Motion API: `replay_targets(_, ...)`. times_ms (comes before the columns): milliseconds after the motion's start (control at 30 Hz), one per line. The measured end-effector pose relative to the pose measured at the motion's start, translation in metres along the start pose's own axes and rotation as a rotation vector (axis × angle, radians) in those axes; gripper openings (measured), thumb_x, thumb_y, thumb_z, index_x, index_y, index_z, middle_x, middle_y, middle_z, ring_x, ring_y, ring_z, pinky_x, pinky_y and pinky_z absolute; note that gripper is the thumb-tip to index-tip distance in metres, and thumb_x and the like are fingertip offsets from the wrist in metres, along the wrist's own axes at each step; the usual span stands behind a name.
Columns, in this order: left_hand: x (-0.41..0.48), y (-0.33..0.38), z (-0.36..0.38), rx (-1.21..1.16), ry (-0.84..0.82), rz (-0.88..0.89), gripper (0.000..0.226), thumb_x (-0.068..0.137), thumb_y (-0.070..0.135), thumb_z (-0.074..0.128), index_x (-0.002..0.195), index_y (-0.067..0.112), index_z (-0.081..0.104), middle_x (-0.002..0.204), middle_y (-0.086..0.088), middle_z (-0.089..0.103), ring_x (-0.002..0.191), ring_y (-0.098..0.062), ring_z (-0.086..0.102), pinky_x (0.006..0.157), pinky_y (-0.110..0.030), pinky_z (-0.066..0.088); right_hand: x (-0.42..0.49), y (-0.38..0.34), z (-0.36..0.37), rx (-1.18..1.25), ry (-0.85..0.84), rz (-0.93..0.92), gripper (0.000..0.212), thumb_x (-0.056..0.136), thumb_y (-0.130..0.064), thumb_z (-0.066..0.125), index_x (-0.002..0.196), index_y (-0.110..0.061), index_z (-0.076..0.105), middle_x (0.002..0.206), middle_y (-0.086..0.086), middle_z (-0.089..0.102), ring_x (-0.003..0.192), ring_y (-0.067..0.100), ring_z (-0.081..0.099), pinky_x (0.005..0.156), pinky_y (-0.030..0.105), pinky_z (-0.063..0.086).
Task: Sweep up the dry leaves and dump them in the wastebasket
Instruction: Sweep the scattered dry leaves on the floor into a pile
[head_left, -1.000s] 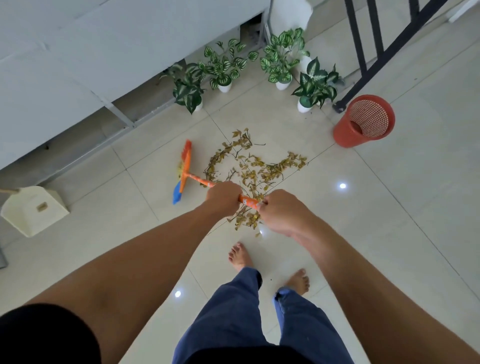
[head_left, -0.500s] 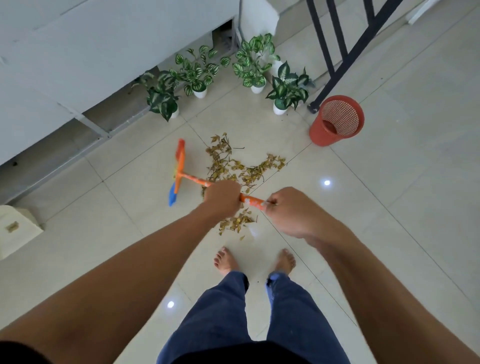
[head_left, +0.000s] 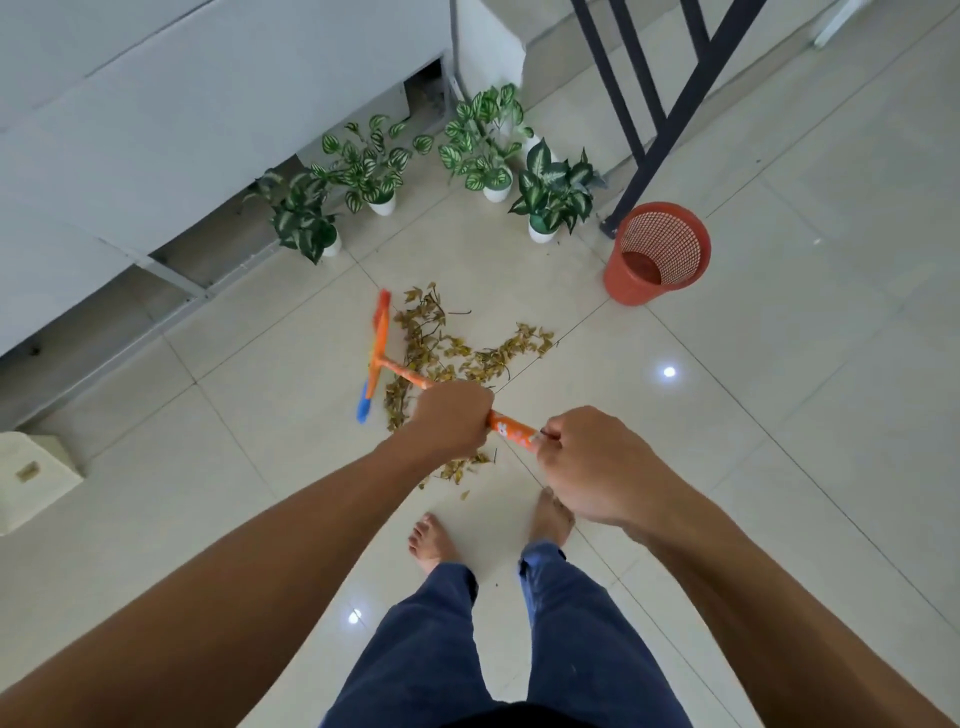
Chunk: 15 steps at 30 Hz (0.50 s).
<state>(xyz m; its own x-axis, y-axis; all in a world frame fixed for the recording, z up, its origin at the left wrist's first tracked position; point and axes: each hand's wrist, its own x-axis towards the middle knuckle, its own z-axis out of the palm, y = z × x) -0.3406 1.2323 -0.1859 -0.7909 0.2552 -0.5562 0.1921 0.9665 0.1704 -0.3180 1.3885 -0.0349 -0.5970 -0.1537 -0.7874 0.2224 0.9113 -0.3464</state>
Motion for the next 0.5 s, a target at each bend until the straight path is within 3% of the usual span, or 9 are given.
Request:
replay_targets(133, 0.032, -0.007, -0.013, 0.012, -0.03, -0.106, 0.012, 0.088, 0.007, 0.054, 0.077, 0.012, 0.057, 0.074, -0.001, 0.061, 0.064, -0.016, 0.063, 0.059, -0.033, 0.059, 0.041, 0.008, -0.013, 0.101, 0.0, -0.003, 0.029, 0.102, -0.022, 0.044, 0.091, -0.005, 0.064, 0.06, 0.0, 0.046, 0.044, 0.01, 0.037, 0.039, 0.021, 0.026)
replay_targets(200, 0.049, -0.015, -0.02, 0.001, -0.071, -0.133, 0.01, 0.088, 0.005, 0.053, 0.08, 0.009, 0.057, 0.077, -0.004, 0.062, 0.067, -0.018, 0.064, 0.061, -0.031, 0.059, 0.063, 0.0, -0.01, 0.156, 0.009, 0.015, 0.034, 0.102, -0.021, 0.044, 0.071, -0.009, 0.052, 0.057, -0.001, 0.041, 0.042, 0.01, 0.032, 0.037, 0.022, 0.024)
replay_targets(267, 0.063, -0.018, -0.021, 0.003, -0.111, -0.114, 0.01, 0.087, 0.003, 0.053, 0.079, 0.008, 0.056, 0.08, -0.005, 0.063, 0.071, -0.02, 0.064, 0.064, -0.033, 0.058, 0.078, -0.002, -0.005, 0.23, 0.018, 0.041, 0.035, 0.1, -0.015, 0.045, 0.065, -0.012, 0.043, 0.058, 0.0, 0.042, 0.043, 0.011, 0.035, 0.038, 0.023, 0.026)
replay_targets(367, 0.073, 0.004, -0.014, 0.035, -0.185, -0.027, 0.01, 0.085, 0.002, 0.054, 0.079, 0.008, 0.059, 0.08, -0.005, 0.064, 0.074, -0.021, 0.065, 0.058, -0.031, 0.052, 0.074, 0.019, -0.003, 0.314, 0.014, 0.095, 0.029, 0.101, -0.019, 0.046, 0.073, -0.012, 0.05, 0.059, -0.001, 0.045, 0.043, 0.01, 0.037, 0.036, 0.023, 0.028)
replay_targets(433, 0.071, 0.032, -0.01, 0.101, -0.239, 0.059, 0.01, 0.085, 0.004, 0.053, 0.08, 0.011, 0.058, 0.08, -0.002, 0.063, 0.073, -0.019, 0.062, 0.056, -0.027, 0.045, 0.054, 0.045, -0.007, 0.425, 0.039, 0.111, 0.028, 0.105, -0.023, 0.038, 0.1, -0.01, 0.062, 0.061, 0.0, 0.041, 0.044, 0.01, 0.038, 0.036, 0.018, 0.031)
replay_targets(467, 0.067, 0.045, -0.009, 0.138, -0.245, 0.104, 0.01, 0.086, 0.006, 0.053, 0.08, 0.012, 0.058, 0.08, -0.001, 0.061, 0.073, -0.018, 0.061, 0.057, -0.028, 0.046, 0.043, 0.059, -0.007, 0.46, 0.052, 0.113, 0.031, 0.104, -0.025, 0.037, 0.109, -0.007, 0.062, 0.063, 0.001, 0.04, 0.049, 0.013, 0.041, 0.044, 0.019, 0.037)
replay_targets(500, 0.063, 0.058, -0.009, 0.171, -0.239, 0.146, 0.009, 0.086, 0.007, 0.053, 0.08, 0.013, 0.058, 0.079, 0.0, 0.061, 0.073, -0.017, 0.06, 0.058, -0.029, 0.049, 0.032, 0.073, -0.009, 0.479, 0.041, 0.116, 0.033, 0.103, -0.028, 0.038, 0.104, -0.006, 0.062, 0.064, 0.002, 0.041, 0.055, 0.017, 0.043, 0.056, 0.025, 0.043)
